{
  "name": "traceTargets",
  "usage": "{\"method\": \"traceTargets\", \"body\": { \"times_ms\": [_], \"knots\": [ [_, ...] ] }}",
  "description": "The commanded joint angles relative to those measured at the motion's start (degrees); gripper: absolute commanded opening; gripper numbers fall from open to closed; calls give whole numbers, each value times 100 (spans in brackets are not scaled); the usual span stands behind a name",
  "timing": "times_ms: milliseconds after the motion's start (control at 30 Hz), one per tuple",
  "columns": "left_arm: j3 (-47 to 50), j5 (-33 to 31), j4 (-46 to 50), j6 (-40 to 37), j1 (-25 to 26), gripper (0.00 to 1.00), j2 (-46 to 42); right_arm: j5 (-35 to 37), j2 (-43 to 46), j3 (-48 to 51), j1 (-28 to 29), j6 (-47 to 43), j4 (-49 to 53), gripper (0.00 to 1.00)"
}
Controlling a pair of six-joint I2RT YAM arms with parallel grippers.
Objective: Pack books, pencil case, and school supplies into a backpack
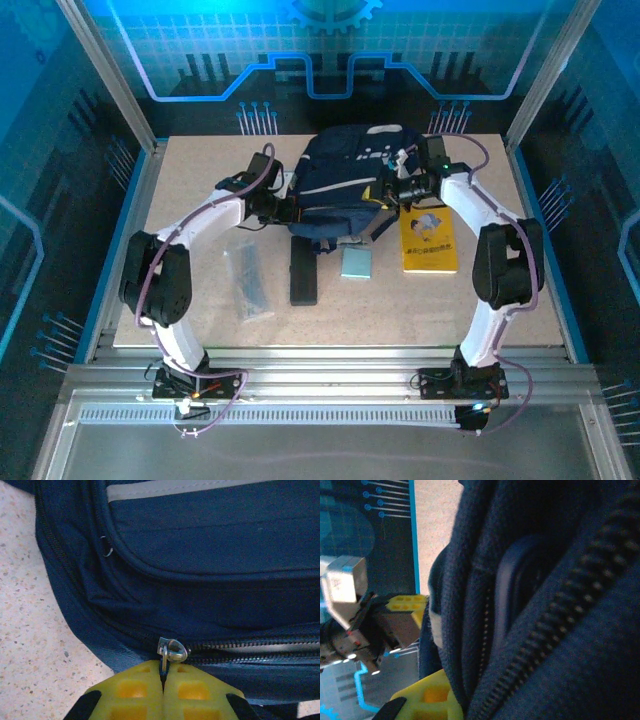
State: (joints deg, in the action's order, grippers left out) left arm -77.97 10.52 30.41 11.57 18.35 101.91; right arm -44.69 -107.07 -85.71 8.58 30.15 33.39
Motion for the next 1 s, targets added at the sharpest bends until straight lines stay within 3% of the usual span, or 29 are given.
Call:
{"method": "traceTargets", "body": {
  "times_ms": [0, 167, 233, 367, 433, 533, 700, 967],
  "knots": [
    [-183, -938, 105, -99, -468, 0, 206, -978, 70, -551, -214, -1419, 1121, 0],
    [-142, -1046, -169, 67, -712, 0, 190, -798, -52, -668, -418, -1850, 1600, 0],
    [-188, -814, -114, 187, -689, 0, 161, -384, -189, -746, -500, -1665, 1556, 0],
    [-89, -463, -197, 425, -184, 0, -174, 231, -586, -939, -504, -832, 1172, 3],
    [-71, -368, -309, 632, 187, 0, -308, 514, -684, -1008, -416, -370, 936, 13],
    [-62, -116, -621, 1116, 582, 0, -365, 851, -613, -930, -313, 87, 650, 48],
    [-85, 206, -1396, 1933, 942, 0, -338, 1316, -155, -500, -269, 307, 648, 85],
    [-446, 59, -2072, 2406, 1344, 0, -143, 2386, 1389, 680, -503, 255, 1174, 89]
  ]
}}
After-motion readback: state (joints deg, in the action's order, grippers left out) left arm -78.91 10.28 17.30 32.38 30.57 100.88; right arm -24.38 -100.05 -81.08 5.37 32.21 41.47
